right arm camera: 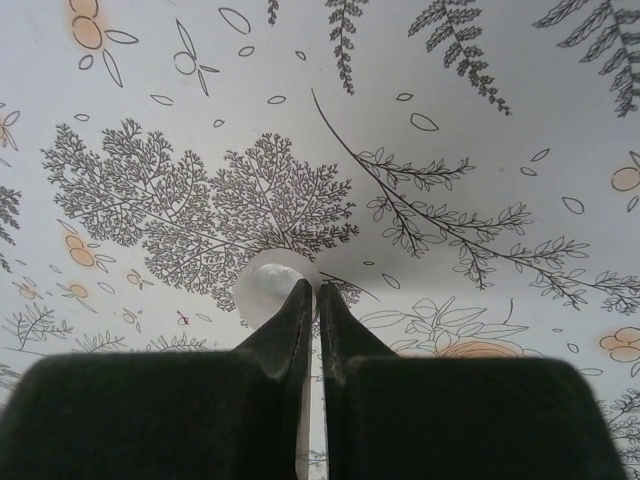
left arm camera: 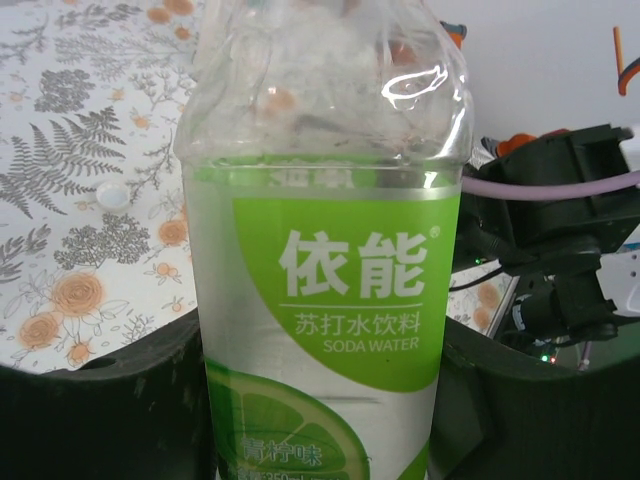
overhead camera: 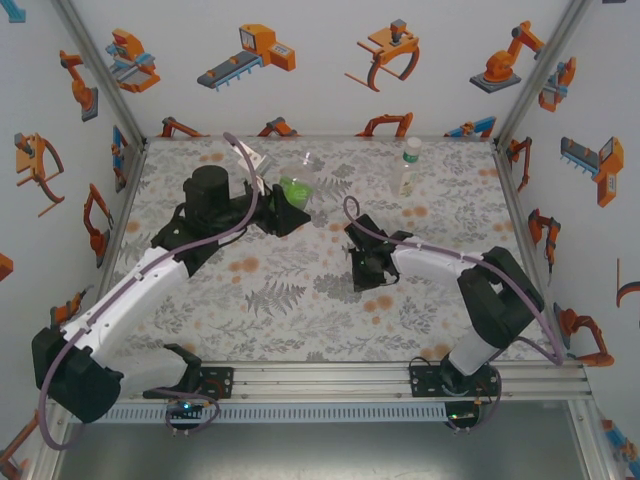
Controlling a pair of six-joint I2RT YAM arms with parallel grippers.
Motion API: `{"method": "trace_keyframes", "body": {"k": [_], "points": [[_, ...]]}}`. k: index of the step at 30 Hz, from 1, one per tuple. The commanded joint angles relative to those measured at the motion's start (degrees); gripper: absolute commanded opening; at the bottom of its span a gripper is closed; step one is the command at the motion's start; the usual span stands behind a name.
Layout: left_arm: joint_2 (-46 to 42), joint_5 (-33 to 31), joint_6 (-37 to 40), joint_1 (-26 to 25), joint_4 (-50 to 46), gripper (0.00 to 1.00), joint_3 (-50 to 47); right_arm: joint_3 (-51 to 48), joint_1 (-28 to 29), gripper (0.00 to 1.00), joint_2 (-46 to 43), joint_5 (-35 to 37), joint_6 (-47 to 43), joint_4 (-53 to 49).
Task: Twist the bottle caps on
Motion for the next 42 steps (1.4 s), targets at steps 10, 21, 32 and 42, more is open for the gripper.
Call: {"method": "trace_keyframes", "body": {"k": [10,21,32,42], "points": [[-2.53,-1.9,-1.23,0.19,1.39,0.0,-1.98,5.0,0.42,0.24,-1.54,3.03,0.77,-5.92],[-4.74,-4.58,-1.03,0.16,2.24,0.0,-3.59,6.68,1.2,0.37,0.6,2.24,1.44,-6.4],[-6.25,-6.04,-1.4,0.21,1.9,0.0,-5.01,7.07,2.52,0.43,1.61,2.15,2.55,-6.55],[-6.98,-6.99,-1.61,0.17,1.02,0.0,-5.63,7.17,3.1,0.43,2.65,2.15,2.86,-6.29]]}}
